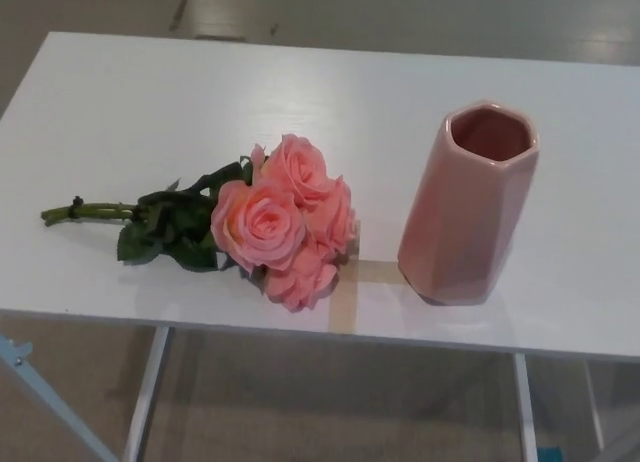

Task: Use the left hand to pick up the rose and then lift and insert it into the pink vase.

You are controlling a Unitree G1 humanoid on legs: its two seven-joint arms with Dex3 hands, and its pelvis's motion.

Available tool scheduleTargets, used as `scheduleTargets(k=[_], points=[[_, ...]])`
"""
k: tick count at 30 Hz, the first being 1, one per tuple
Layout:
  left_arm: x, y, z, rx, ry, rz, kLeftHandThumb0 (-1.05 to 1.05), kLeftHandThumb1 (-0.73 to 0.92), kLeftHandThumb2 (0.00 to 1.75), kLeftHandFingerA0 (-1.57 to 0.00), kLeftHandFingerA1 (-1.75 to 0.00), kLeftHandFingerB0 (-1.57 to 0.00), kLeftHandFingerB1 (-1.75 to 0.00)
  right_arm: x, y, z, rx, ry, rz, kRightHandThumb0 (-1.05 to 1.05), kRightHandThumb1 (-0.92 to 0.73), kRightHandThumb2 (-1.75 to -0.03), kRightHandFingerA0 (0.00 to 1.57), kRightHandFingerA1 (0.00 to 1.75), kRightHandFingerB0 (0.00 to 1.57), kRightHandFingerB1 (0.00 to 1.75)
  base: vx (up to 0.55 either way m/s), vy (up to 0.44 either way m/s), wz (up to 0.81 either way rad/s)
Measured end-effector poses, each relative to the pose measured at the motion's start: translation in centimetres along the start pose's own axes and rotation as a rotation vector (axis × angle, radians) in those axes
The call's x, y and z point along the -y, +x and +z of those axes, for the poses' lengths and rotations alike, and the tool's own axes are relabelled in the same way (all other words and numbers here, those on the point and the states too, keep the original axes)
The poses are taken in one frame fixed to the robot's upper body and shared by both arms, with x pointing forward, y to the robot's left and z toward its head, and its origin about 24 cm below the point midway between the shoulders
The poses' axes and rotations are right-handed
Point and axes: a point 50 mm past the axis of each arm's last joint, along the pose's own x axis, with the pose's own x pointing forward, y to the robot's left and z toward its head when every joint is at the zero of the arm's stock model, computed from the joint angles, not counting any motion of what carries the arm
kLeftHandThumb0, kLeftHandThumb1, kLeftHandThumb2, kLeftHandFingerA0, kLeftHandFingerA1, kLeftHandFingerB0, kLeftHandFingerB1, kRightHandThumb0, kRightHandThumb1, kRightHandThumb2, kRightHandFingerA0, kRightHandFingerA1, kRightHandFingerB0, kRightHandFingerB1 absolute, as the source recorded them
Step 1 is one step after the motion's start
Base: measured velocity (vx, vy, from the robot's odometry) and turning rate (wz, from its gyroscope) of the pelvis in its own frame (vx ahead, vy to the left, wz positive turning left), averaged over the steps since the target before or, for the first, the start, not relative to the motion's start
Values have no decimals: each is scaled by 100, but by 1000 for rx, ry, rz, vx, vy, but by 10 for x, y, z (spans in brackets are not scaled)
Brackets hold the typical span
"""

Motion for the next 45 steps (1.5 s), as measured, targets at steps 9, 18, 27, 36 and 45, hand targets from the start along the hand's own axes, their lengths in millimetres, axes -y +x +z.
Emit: scheduleTargets(k=[9,18,27,36,45], points=[[4,-1,1,34,-17,-6,-42,55,57,-41,-36,-31,-32,0,0,-2,-2,4,1,-29,-68,-59,64,49,54,44,0,0,0],[13,-15,20,276,0,-118,-58,42,68,-22,-39,-28,-39,-1,0,-2,0,-9,5,-29,-69,-59,66,49,54,44,0,0,0],[1,-43,33,446,62,-243,-49,38,69,-40,-49,-45,-47,-1,0,-2,1,-7,5,-29,-69,-59,66,49,55,44,0,0,0],[-14,-86,68,661,205,-375,-50,37,72,-45,-54,-36,-45,-2,0,0,5,-6,6,-29,-69,-60,65,49,54,44,0,0,0],[-14,-140,110,919,308,-479,-49,36,72,-46,-55,-35,-45,-2,0,2,11,-5,6,-29,-69,-60,64,49,53,44,0,0,0]])
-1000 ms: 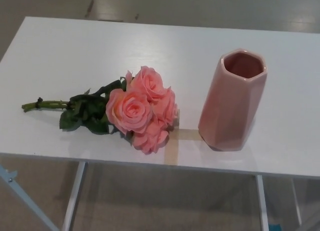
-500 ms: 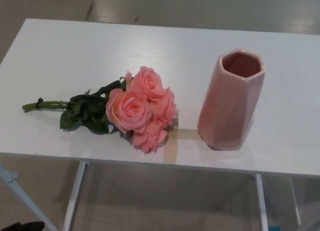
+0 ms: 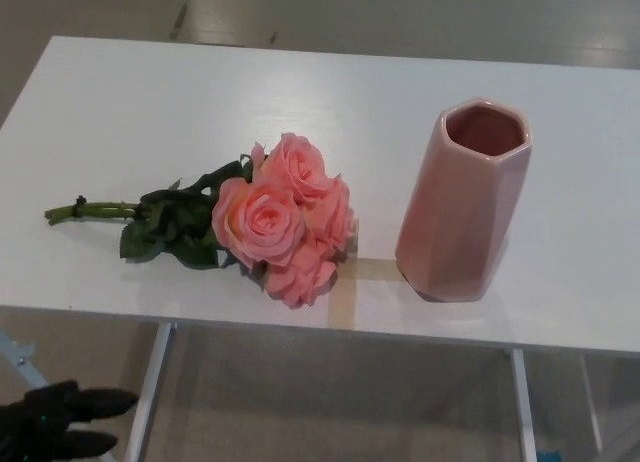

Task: Use the left hand to pick up the rose and then lift and insert it into the pink vase.

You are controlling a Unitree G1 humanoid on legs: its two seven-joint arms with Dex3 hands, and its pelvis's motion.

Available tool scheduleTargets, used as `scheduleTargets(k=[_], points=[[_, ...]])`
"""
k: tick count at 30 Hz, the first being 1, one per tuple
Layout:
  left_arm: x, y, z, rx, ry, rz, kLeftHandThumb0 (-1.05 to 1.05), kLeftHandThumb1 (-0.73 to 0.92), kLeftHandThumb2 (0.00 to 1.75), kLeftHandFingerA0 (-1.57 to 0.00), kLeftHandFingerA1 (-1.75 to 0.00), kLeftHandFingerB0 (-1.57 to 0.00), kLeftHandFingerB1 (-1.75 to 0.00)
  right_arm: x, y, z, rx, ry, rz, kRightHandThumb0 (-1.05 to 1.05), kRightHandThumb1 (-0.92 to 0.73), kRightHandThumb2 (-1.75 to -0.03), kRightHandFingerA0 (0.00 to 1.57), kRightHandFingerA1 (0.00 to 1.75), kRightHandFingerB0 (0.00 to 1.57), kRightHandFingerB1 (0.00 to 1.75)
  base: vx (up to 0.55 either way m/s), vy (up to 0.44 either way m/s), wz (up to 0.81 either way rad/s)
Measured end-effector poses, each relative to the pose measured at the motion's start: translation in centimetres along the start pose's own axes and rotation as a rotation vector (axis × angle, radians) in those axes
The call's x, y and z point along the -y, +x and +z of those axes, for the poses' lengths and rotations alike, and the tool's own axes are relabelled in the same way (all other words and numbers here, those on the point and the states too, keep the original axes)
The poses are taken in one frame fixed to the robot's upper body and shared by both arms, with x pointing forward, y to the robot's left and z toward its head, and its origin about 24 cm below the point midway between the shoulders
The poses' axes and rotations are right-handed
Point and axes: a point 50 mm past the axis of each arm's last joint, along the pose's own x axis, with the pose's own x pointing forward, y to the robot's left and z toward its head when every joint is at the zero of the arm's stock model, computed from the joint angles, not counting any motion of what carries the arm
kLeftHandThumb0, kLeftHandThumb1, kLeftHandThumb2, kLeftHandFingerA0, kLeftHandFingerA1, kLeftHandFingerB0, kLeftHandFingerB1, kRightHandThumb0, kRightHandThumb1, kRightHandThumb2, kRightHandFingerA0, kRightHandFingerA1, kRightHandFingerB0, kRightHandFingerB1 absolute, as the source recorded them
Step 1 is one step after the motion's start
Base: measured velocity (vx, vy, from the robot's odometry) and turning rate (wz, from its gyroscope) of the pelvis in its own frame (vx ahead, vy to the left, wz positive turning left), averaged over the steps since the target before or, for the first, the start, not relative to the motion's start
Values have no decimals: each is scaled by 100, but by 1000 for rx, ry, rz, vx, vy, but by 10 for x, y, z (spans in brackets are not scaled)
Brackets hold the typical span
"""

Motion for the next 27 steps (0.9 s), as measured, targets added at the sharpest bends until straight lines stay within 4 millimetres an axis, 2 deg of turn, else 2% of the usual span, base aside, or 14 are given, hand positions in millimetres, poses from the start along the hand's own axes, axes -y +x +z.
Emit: scheduleTargets(k=[1,2,3,5,9,13,16,17,19,21,22,23,26,27], points=[[0,0,9,36,10,-4,-44,44,53,-52,-45,-47,-38,0,0,0,0,0,0,-29,-69,-60,65,49,53,44,0,0,0],[0,0,16,64,17,-6,-49,38,67,-58,-56,-47,-47,0,0,0,1,0,0,-29,-69,-60,65,49,53,44,0,0,0],[1,0,26,108,27,-10,-49,38,67,-58,-56,-47,-47,0,0,1,2,0,0,-29,-69,-60,65,49,53,44,0,0,0],[2,1,45,192,46,-12,-41,43,53,-81,-58,-59,-42,0,0,2,5,0,0,-29,-69,-60,65,49,52,43,0,0,0],[-1,7,92,422,79,27,-47,37,68,-81,-64,-56,-51,0,1,3,9,1,1,-29,-69,-60,64,49,52,43,0,0,0],[-16,13,142,662,121,123,-48,38,69,-65,-58,-43,-46,0,1,6,15,3,0,-29,-69,-60,64,49,52,43,0,0,0],[-26,22,156,712,128,174,-54,40,69,-52,-50,-37,-42,1,1,6,16,3,-2,-30,-69,-60,63,49,52,43,0,0,0],[-29,27,159,713,130,188,-45,46,54,-51,-40,-37,-33,1,1,6,16,3,-2,-30,-69,-60,63,49,52,43,0,0,0],[-37,38,163,701,136,214,-57,41,68,-23,-40,-17,-36,1,1,7,18,3,-2,-30,-69,-60,63,49,52,43,0,0,0],[-44,53,164,667,143,219,-54,47,55,-22,-30,-18,-27,1,1,7,19,2,-3,-30,-69,-60,63,49,52,43,0,0,0],[-48,61,163,640,149,217,-70,43,69,-2,-29,-10,-31,1,1,8,20,1,-2,-30,-69,-60,63,49,52,43,0,0,0],[-50,67,163,618,158,216,-57,38,75,0,-25,-11,-30,1,1,8,20,1,-2,-30,-69,-60,63,49,52,43,0,0,0],[-57,84,161,549,192,210,-61,39,72,-5,-19,-6,-21,1,1,8,20,1,-2,-30,-69,-60,63,49,52,43,0,0,0],[-58,88,161,536,200,207,-62,47,55,0,-25,-2,-25,1,1,8,20,1,-2,-30,-69,-60,63,49,52,43,0,0,0]])
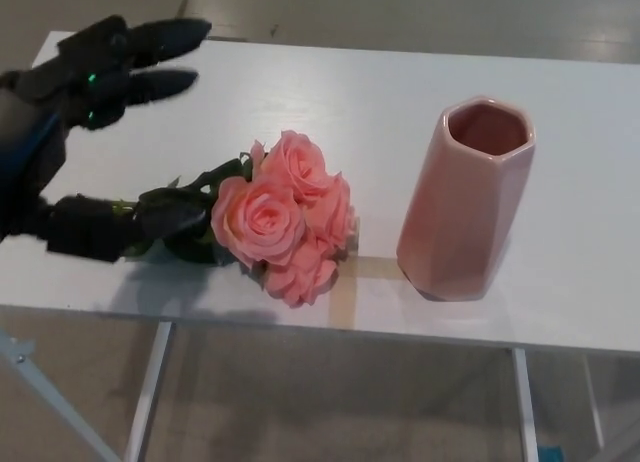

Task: Use the left hand to pick up the rose and then lift and insert it into the pink vase.

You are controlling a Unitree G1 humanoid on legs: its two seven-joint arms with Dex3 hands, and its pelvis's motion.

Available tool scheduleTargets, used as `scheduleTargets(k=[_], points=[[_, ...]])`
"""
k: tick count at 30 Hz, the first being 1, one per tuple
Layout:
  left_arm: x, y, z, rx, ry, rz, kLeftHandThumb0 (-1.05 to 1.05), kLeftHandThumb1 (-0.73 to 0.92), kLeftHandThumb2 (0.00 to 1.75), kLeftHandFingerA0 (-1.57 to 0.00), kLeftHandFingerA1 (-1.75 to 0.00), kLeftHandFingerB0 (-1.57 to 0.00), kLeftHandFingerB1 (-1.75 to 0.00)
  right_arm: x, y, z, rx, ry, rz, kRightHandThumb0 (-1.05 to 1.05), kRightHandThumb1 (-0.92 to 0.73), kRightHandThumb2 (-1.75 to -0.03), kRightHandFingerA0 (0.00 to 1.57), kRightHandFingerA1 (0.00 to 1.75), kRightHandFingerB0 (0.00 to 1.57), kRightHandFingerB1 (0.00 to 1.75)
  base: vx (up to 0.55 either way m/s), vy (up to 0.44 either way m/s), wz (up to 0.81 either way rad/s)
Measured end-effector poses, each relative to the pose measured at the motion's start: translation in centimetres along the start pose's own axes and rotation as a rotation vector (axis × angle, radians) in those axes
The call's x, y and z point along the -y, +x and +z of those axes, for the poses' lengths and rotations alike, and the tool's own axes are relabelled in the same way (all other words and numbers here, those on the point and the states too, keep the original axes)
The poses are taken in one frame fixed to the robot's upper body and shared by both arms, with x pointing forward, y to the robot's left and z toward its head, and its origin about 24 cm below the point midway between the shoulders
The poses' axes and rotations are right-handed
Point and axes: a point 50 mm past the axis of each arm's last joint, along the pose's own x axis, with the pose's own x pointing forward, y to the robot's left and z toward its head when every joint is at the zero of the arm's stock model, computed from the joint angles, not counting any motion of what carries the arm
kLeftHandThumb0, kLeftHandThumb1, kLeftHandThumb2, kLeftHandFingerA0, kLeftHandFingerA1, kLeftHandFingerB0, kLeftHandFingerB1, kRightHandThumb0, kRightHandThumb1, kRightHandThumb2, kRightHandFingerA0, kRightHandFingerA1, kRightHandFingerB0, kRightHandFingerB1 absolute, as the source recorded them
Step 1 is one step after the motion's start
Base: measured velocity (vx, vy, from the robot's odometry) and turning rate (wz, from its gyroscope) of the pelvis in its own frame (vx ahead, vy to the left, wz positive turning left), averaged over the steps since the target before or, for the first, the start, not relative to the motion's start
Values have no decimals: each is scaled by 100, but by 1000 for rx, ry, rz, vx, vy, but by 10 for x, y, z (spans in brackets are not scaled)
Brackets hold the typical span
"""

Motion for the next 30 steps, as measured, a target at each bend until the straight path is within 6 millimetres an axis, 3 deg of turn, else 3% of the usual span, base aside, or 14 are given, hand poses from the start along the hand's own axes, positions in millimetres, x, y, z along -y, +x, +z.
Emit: scheduleTargets(k=[1,5,6,7,14,30], points=[[0,6,-5,-28,19,-13,-58,36,77,0,-15,0,-18,0,0,0,0,0,0,-30,-68,-60,64,49,52,43,0,0,0],[0,24,-19,-113,76,-51,-59,35,76,0,-11,0,-14,0,0,1,2,0,0,-30,-68,-60,64,49,53,43,0,0,0],[0,29,-23,-138,92,-64,-67,43,55,0,-11,0,-14,0,0,1,2,0,0,-30,-68,-60,64,49,53,43,0,0,0],[0,31,-25,-156,104,-74,-62,37,76,0,-5,0,-9,0,0,1,3,1,0,-30,-68,-60,64,49,53,43,0,0,0],[4,53,-47,-335,260,-209,-66,39,77,0,0,0,-3,0,0,2,5,0,0,-30,-68,-59,65,49,53,44,0,0,0],[4,54,-82,-608,552,-435,-65,38,77,0,0,0,-4,4,2,12,30,-21,-6,-29,-68,-59,65,49,53,43,0,0,0]])
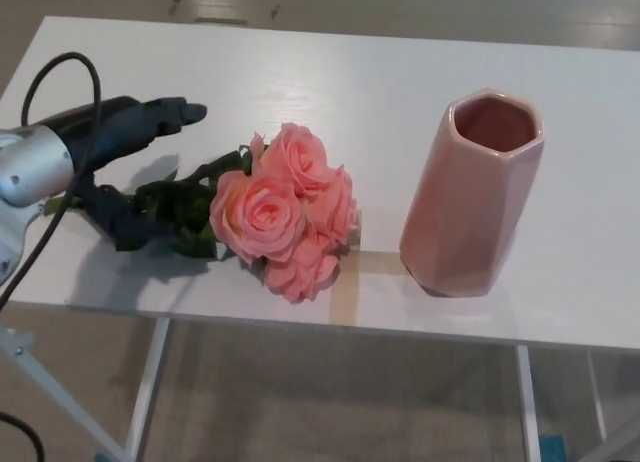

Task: Use the left hand to pick up the rose and then lift and insert it into the pink vase.

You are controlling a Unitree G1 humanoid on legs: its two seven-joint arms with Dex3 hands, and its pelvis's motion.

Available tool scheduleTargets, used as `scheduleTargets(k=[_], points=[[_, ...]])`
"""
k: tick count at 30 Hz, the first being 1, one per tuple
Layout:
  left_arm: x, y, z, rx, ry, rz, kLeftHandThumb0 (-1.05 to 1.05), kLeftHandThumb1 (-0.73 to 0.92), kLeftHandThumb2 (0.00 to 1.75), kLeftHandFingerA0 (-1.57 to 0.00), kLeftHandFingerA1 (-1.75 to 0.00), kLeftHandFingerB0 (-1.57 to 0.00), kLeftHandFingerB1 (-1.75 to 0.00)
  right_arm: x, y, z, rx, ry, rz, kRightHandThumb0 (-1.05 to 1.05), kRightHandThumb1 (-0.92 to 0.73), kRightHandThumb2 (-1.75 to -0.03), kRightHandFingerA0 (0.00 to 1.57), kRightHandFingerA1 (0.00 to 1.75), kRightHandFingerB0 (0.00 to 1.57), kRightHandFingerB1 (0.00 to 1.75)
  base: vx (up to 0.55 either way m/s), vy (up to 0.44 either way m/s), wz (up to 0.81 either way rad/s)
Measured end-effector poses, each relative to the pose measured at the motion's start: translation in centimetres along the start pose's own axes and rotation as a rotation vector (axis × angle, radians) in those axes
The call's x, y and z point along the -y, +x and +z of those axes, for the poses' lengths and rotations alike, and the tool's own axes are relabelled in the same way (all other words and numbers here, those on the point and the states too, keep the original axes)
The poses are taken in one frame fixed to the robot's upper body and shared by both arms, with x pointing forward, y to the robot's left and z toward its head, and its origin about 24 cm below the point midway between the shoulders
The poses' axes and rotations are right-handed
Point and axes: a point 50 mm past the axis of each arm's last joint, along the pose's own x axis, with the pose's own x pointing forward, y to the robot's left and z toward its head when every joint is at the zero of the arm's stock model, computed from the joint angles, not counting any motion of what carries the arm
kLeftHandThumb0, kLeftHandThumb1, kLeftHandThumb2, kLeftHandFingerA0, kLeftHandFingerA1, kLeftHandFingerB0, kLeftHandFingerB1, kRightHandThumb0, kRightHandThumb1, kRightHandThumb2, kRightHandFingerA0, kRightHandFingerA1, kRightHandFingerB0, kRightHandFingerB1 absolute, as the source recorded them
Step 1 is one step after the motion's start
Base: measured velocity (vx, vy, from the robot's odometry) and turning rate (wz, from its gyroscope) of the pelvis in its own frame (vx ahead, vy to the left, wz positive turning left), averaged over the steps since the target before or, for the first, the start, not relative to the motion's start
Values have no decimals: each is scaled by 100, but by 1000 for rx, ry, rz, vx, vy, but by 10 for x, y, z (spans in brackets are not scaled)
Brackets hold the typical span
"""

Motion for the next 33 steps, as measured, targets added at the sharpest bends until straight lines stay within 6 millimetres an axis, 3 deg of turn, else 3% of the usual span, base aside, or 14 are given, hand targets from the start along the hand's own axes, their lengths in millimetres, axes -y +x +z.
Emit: scheduleTargets(k=[11,12,13,20,21,23,24,25,33], points=[[10,8,0,-27,22,-26,-65,38,78,0,-1,0,-6,1,0,2,4,3,-3,-29,-68,-59,65,49,55,44,0,0,0],[11,9,1,-25,22,-28,-74,42,56,0,-2,0,-8,1,0,2,4,3,-2,-29,-68,-59,65,49,55,44,0,0,0],[12,10,2,-24,23,-30,-74,42,56,0,-2,0,-8,1,0,2,5,3,-2,-29,-68,-59,65,49,55,44,0,0,0],[24,21,1,-40,42,-47,-73,41,57,0,-7,0,-8,1,0,3,7,5,-1,-29,-69,-60,64,49,54,44,0,0,0],[25,23,1,-44,45,-47,-64,37,78,0,-4,0,-9,1,1,3,8,6,-1,-29,-69,-60,65,49,54,44,0,0,0],[27,27,1,-50,50,-47,-64,37,78,0,-4,0,-9,1,1,3,9,7,-1,-29,-69,-60,65,49,54,44,0,0,0],[28,28,1,-53,53,-46,-73,41,57,0,-9,0,-9,1,1,3,9,8,-1,-29,-69,-59,65,49,55,44,0,0,0],[29,29,1,-56,55,-45,-63,36,77,0,-5,0,-10,1,1,3,9,9,-1,-29,-69,-59,66,49,56,44,0,0,0],[36,43,7,-71,78,-50,-64,37,78,0,-5,0,-10,2,1,5,14,25,-2,-30,-68,-59,66,49,55,44,0,0,0]])
